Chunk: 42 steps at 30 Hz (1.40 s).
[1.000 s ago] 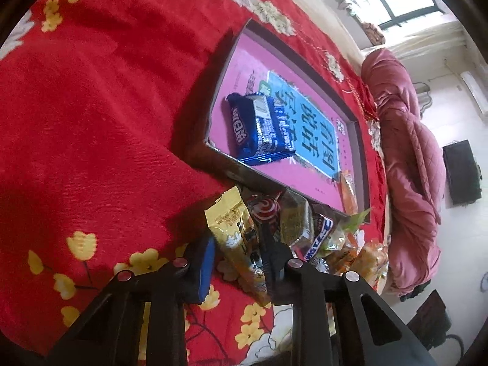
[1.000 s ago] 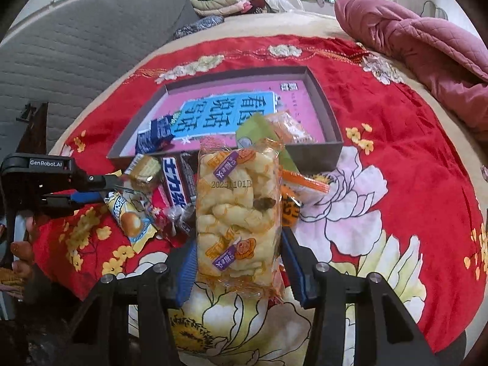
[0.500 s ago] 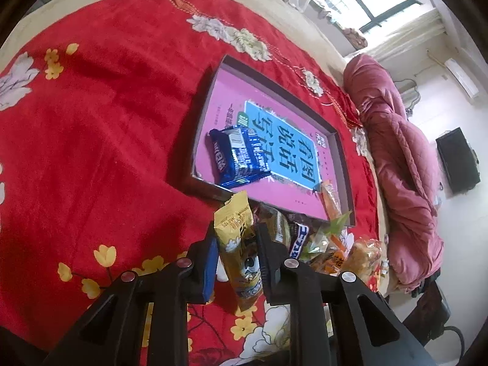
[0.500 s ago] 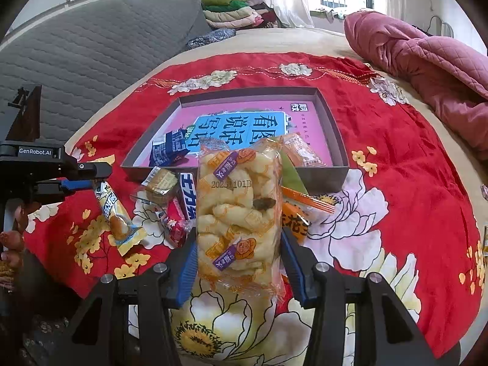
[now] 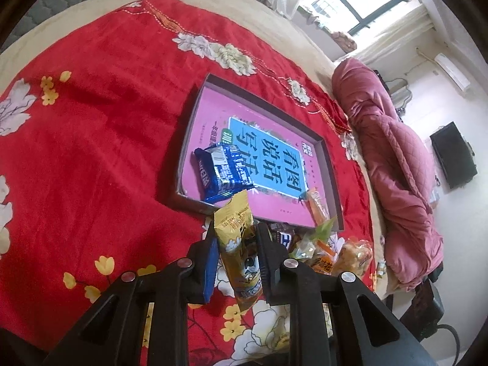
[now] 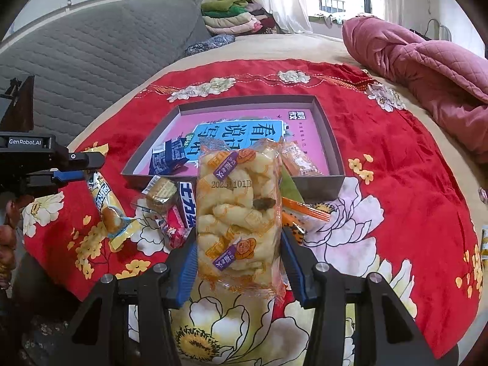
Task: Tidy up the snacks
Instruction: 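Lift the puffed-snack bag with the right tool into the tray while the left tool carries the wafer bar there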
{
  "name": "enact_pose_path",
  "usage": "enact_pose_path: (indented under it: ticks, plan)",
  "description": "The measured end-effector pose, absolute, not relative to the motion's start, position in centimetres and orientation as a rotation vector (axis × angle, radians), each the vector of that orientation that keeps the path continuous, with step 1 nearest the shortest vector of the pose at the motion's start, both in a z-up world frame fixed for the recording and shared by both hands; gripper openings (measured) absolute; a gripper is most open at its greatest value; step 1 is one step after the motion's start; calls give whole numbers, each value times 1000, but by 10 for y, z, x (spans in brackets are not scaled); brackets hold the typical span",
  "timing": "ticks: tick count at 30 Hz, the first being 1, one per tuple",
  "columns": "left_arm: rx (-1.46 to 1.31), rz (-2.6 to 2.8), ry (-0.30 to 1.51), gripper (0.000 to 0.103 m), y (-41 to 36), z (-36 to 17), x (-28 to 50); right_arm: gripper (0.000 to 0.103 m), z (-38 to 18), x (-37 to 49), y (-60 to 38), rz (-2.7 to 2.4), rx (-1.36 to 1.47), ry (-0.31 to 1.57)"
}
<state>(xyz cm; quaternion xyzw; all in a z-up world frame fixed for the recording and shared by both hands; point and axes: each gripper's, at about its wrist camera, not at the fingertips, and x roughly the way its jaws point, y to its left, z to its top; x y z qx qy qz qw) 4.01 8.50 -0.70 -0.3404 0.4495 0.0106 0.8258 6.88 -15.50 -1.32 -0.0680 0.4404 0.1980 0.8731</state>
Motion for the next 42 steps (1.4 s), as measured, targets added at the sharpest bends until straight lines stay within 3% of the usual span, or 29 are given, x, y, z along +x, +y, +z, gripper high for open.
enact_pose_path:
  ticks: [42]
  plan:
    - [-754,-39,854,24,72,29,111,51,15,110,-156,376,-106,818]
